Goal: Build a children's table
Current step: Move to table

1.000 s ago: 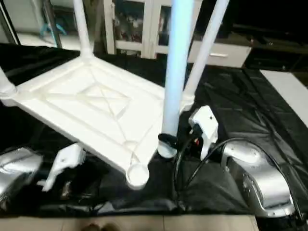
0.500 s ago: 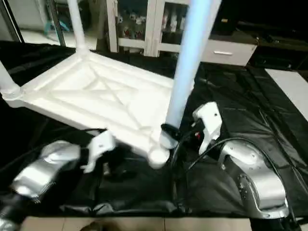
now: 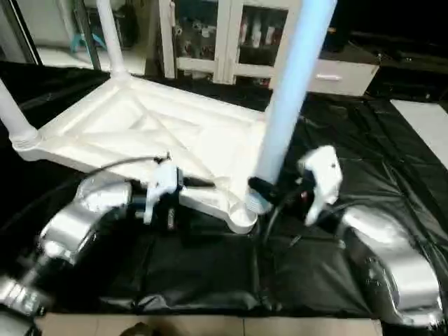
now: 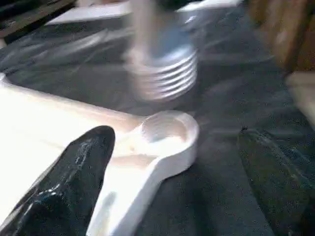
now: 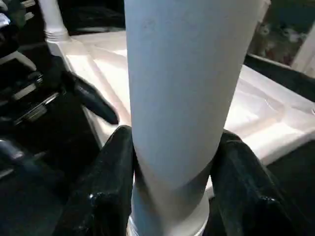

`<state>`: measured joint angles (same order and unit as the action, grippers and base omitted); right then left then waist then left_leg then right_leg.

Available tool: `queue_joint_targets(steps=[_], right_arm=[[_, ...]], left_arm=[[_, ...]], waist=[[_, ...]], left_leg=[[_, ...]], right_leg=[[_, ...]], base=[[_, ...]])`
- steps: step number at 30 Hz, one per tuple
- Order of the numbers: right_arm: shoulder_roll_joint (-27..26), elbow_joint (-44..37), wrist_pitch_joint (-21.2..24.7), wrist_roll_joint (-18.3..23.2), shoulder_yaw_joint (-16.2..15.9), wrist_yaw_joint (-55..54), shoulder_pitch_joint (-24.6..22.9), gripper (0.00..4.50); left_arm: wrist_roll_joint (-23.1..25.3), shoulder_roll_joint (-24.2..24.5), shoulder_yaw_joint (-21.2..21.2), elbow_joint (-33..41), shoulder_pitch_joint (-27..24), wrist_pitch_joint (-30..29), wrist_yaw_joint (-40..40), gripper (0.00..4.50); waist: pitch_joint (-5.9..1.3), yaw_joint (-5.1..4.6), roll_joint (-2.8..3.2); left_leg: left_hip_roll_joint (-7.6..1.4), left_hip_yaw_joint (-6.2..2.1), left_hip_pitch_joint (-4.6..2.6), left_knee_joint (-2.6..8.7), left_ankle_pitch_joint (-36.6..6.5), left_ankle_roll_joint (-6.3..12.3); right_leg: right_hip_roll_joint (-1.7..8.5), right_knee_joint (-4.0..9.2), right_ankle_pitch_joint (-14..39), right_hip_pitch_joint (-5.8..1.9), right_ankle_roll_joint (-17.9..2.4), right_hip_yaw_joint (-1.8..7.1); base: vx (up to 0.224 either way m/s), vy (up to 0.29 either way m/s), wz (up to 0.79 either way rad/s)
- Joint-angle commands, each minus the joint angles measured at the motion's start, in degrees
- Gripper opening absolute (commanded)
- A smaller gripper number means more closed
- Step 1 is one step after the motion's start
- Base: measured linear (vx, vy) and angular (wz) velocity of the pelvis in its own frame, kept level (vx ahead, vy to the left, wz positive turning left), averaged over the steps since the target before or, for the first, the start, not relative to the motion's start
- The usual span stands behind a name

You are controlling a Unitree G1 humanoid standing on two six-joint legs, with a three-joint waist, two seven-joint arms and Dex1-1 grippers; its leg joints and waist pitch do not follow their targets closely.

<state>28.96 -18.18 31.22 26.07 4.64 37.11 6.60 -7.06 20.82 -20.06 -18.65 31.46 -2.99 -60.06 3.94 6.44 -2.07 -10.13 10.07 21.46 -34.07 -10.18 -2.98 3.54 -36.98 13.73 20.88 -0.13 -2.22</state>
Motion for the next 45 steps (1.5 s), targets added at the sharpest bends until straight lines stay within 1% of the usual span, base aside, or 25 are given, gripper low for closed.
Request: queue_joint_targets(steps=[1, 2, 4, 10, 11, 13, 14, 16, 17, 18, 19, 20, 22, 23, 24, 25, 26, 27, 28, 29, 30, 31, 32, 35, 45], right_arm=[[-0.2, 0.0, -0.4, -1.4, 1.8, -2.0, 0.4, 1.84], [-3.5, -0.6, -0.4, -2.9, 2.3, -8.1, 0.5, 1.84], [-4.7, -0.9, -0.1, -3.3, 2.4, -10.1, 0.6, 1.84], [-13.1, -3.4, -0.9, -7.1, 1.7, -22.2, -0.7, 1.84], [-13.6, -2.6, -1.6, -8.3, 0.9, -23.1, -0.5, 1.84], [-14.4, -0.8, -2.7, -9.5, -0.2, -23.7, 0.2, 1.84], [-14.4, -0.8, -2.7, -9.5, -0.2, -23.7, 0.2, 1.84], [-14.7, 0.5, -3.1, -10.0, -1.0, -23.5, 0.9, 1.84], [-14.8, 0.9, -3.2, -10.1, -1.2, -23.5, 1.3, 1.84], [-14.7, 1.4, -3.2, -10.1, -1.3, -23.3, 1.7, 1.84], [-14.7, 1.6, -3.1, -10.2, -1.4, -23.3, 2.1, 1.84], [-14.8, 1.8, -3.1, -10.5, -1.4, -23.4, 2.3, 1.84], [-14.9, 2.2, -3.4, -10.7, -1.0, -23.7, 2.5, 1.84], [-15.5, 3.0, -2.9, -10.3, 0.3, -24.7, 2.6, 1.84], [-16.0, 3.5, -2.5, -9.9, 1.2, -25.4, 2.7, 1.84], [-15.6, 3.8, -2.4, -10.2, 1.2, -25.8, 2.6, 1.84], [-15.2, 3.7, -2.5, -10.6, 0.7, -25.5, 2.4, 1.84], [-14.8, 3.6, -2.5, -10.9, 0.2, -25.3, 2.2, 1.84], [-14.9, 3.5, -2.5, -11.0, 0.1, -25.3, 2.0, 1.84], [-15.0, 3.4, -2.5, -11.0, 0.0, -25.4, 1.9, 1.84], [-15.1, 3.3, -2.5, -11.5, -0.2, -25.8, 1.7, 1.84], [-15.4, 3.3, -2.8, -12.1, -0.5, -26.3, 1.5, 1.84], [-15.4, 3.4, -3.0, -12.3, -0.6, -26.2, 1.5, 1.84], [-15.9, 3.5, -2.9, -12.6, -0.4, -26.9, 1.5, 1.84], [-15.9, 3.1, -2.8, -12.4, 0.7, -27.4, 0.5, 1.84]], left_arm=[[3.8, -0.5, -0.6, -4.1, 1.8, 3.2, 3.5, 4.5], [4.9, -1.8, 2.1, -8.8, 3.3, 3.6, 11.3, 4.5], [4.2, -2.6, 4.0, -9.2, 3.2, 3.0, 14.5, 4.5], [-6.1, -10.0, 20.8, 3.3, -7.1, -3.5, 32.0, 4.5], [-7.5, -12.8, 23.6, 4.3, -8.2, -3.4, 36.9, 4.5], [-7.5, -15.2, 25.2, 3.9, -9.0, -2.2, 42.0, 4.5], [-7.5, -15.2, 25.2, 3.9, -9.0, -2.2, 42.0, 4.5], [-4.6, -15.3, 23.5, 3.4, -9.7, -0.5, 43.6, 4.5], [-3.6, -15.4, 22.8, 3.4, -9.9, -0.2, 44.1, 4.5], [-2.7, -15.6, 22.0, 4.1, -10.0, -0.6, 44.1, 4.5], [-2.2, -15.8, 21.7, 4.7, -10.1, -1.0, 44.2, 4.5], [-1.8, -15.9, 21.5, 5.8, -10.2, -1.9, 44.5, 4.5], [-1.1, -15.9, 21.3, 6.7, -10.3, -3.0, 44.8, 4.5], [-0.4, -15.7, 21.0, 7.0, -10.1, -3.5, 45.3, 4.5], [-0.1, -15.6, 20.9, 7.0, -10.0, -3.6, 45.6, 4.5], [-0.8, -15.6, 20.8, 7.1, -9.7, -6.0, 46.2, 4.5], [-0.3, -15.3, 20.5, 7.1, -9.5, -6.5, 46.7, 4.5], [0.5, -14.9, 20.1, 7.1, -9.4, -6.6, 47.2, 4.5], [0.9, -14.7, 19.7, 7.2, -9.4, -6.3, 46.8, 4.5], [1.0, -14.4, 19.4, 7.3, -9.4, -6.1, 46.1, 4.5], [0.6, -14.6, 19.4, 7.3, -9.4, -5.9, 45.7, 4.5], [0.4, -15.2, 19.4, 7.8, -9.6, -6.5, 45.5, 4.5], [0.3, -15.4, 19.3, 8.2, -9.6, -7.1, 45.5, 4.5], [0.7, -15.2, 18.5, 9.1, -9.6, -7.1, 45.2, 4.5], [-0.1, -15.8, 18.7, 8.7, -9.5, -6.0, 44.6, 4.5]], waist=[[-3.94, -0.03, 0.17], [-4.2, -0.09, 2.49], [-4.43, -0.49, 1.06], [-4.5, -1.86, 2.25], [-4.36, -2.58, 2.83], [-5.29, -4.87, 4.82], [-4.64, -6.1, 5.06], [-4.44, -6.08, 4.03], [-4.12, -5.77, 2.4], [-3.93, -5.3, 1.7], [-4.0, -4.14, 0.05], [-4.4, -2.14, -0.36], [-2.49, -2.24, -0.48], [-3.34, -2.66, 0.71], [-4.27, -2.59, 0.56], [-6.02, -1.67, 3.77], [-5.75, -3.57, 3.72], [-6.42, -4.16, 2.19], [-5.93, -3.73, 2.4], [-5.37, -2.68, -0.47], [-5.59, -2.05, -1.32], [-5.14, -0.43, 0.07], [-5.1, -0.62, -0.25], [-4.47, -1.29, 0.86], [-4.06, -3.29, 1.49]], left_leg=[[-3.15, -1.22, -1.19, 3.84, -8.5, -0.43], [-3.2, -1.43, -1.42, 3.73, -8.9, -1.45], [-2.95, -1.5, -1.09, 3.69, -8.6, -1.87], [-3.47, -1.89, -0.92, 3.63, -7.0, -0.74], [-2.41, -5.28, 1.4, 5.18, -9.6, 4.4], [-6.02, -12.1, -1.53, 5.37, -9.6, 14.23], [-6.46, -15.55, -1.42, 6.95, -11.0, 18.94], [-5.48, -17.73, -1.42, 7.91, -13.8, 18.49], [-1.34, -19.04, 0.86, 9.09, -18.9, 13.71], [0.52, -18.61, 1.71, 8.2, -20.0, 11.52], [4.9, -14.53, 4.19, 0.48, -19.3, 6.07], [4.68, -4.76, 4.88, -13.95, -14.3, 5.03], [2.66, -2.88, 6.17, -15.17, -12.3, 5.43], [1.77, -1.6, 0.31, -11.02, -18.2, 5.91], [1.33, -1.47, 0.62, -7.56, -19.0, 6.8], [-6.74, -6.38, -4.24, -0.77, -8.1, 11.56], [-19.62, -12.5, -5.46, 3.36, 1.7, 17.39], [-14.92, -9.92, -8.17, -0.19, 16.3, 22.53], [-11.34, -8.4, -7.22, -2.02, 22.8, 24.05], [-1.99, -3.63, -1.24, -4.63, 17.7, 17.99], [0.4, -2.87, 0.99, -4.4, 11.7, 14.79], [-0.19, -2.79, 0.96, -2.89, 1.7, 7.37], [-0.24, -2.66, 0.53, -1.11, -2.8, 2.71], [-1.11, -2.5, -0.15, 1.85, -6.4, -1.43], [-2.48, -2.15, -1.32, 3.9, -14.9, -2.65]], right_leg=[[4.97, 4.82, 2.3, -1.9, -10.1, 2.69], [4.83, 4.58, 1.0, -1.59, -10.4, 2.61], [4.8, 4.25, -1.9, -2.11, -11.4, 2.48], [3.34, 3.83, -4.6, -1.97, -13.8, 1.68], [2.83, 3.18, -3.0, -3.53, -13.8, -2.55], [0.75, -0.13, -0.2, -1.21, -16.9, -4.17], [-0.29, -2.62, 7.6, -0.26, -16.5, -4.02], [-0.62, -4.08, 11.4, 0.63, -16.0, -3.06], [0.22, -2.36, 13.0, -1.16, -18.4, -0.94], [1.14, -0.08, 14.7, -1.85, -21.0, -0.47], [5.21, 6.48, 22.8, -2.61, -26.8, -0.05], [9.21, 10.37, 27.6, -3.45, -29.9, -1.39], [8.94, 9.54, 25.4, -2.98, -24.0, -3.05], [6.47, 10.44, 26.8, -0.97, -15.5, -2.29], [4.95, 9.27, 23.6, -3.49, -12.4, -1.8], [1.9, 7.05, 10.0, -2.61, -3.8, -4.74], [4.22, -3.73, 8.7, 2.14, 2.9, -3.68], [6.07, -5.92, 1.3, 7.07, 2.1, 1.01], [7.08, -3.61, -4.3, 7.46, 1.6, 3.26], [7.14, 1.63, -14.5, 2.86, 3.7, 5.68], [6.88, 1.64, -16.6, 0.04, 5.4, 5.93], [7.15, 2.57, -14.9, -0.25, 7.1, 5.36], [5.52, 2.44, -11.0, -1.58, 7.4, 4.2], [3.72, 3.79, -1.2, -1.79, 2.1, 2.78], [3.41, 5.76, 9.7, -1.01, -8.0, 2.61]], base=[[0.0, 0.0, 0.0], [0.0, 0.0, 0.0], [0.0, 0.0, 0.0], [0.0, 0.0, 0.0], [0.005, -0.032, 0.31], [-0.003, -0.046, 0.45], [-0.038, -0.105, 0.54], [-0.041, -0.13, 0.53], [-0.054, -0.203, 0.53], [-0.054, -0.203, 0.53], [-0.085, -0.224, 0.63], [-0.071, -0.213, 0.51], [-0.05, -0.208, 0.45], [-0.037, -0.179, 0.36], [-0.037, -0.179, 0.36], [-0.045, -0.181, 0.31], [-0.011, -0.181, 0.23], [-0.011, -0.181, 0.23], [0.001, -0.134, 0.12], [-0.043, -0.064, 0.04], [-0.043, -0.064, 0.04], [-0.064, -0.092, 0.05], [-0.049, -0.14, 0.03], [-0.054, -0.09, -0.04], [-0.023, -0.003, -0.02]])
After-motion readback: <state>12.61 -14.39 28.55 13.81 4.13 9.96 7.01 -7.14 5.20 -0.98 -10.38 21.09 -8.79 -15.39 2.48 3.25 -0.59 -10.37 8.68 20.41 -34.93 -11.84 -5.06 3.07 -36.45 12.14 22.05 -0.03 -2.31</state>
